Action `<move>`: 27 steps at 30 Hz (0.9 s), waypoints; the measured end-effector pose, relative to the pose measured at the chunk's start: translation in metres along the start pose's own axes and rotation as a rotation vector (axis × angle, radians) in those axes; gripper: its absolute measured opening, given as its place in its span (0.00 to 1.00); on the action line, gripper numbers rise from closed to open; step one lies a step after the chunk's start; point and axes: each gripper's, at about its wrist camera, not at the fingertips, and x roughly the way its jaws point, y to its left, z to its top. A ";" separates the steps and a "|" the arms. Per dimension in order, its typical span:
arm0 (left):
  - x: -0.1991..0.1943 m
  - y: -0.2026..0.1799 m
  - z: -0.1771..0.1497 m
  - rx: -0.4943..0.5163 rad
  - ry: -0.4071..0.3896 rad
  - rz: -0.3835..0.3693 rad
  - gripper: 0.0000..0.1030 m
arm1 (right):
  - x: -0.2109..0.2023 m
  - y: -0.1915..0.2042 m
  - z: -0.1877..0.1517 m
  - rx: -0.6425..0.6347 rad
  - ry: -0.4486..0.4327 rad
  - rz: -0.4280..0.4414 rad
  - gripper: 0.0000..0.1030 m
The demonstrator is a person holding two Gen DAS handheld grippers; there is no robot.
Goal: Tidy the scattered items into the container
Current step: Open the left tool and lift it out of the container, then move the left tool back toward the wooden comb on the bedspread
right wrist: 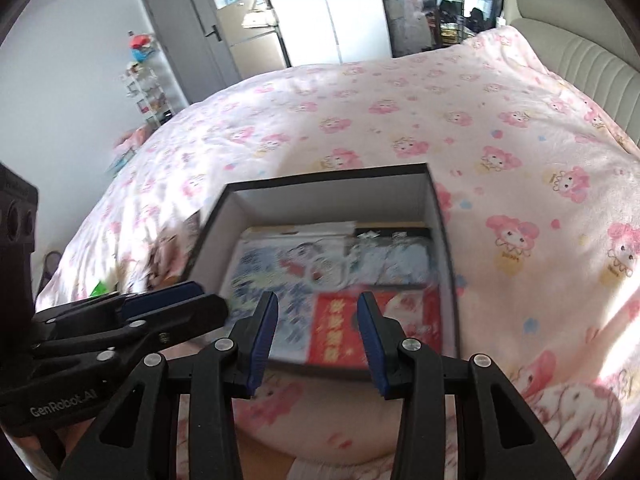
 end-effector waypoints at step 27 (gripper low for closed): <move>-0.125 0.141 -0.076 -0.276 -0.117 0.152 0.29 | 0.030 0.183 -0.034 -0.300 0.120 0.237 0.36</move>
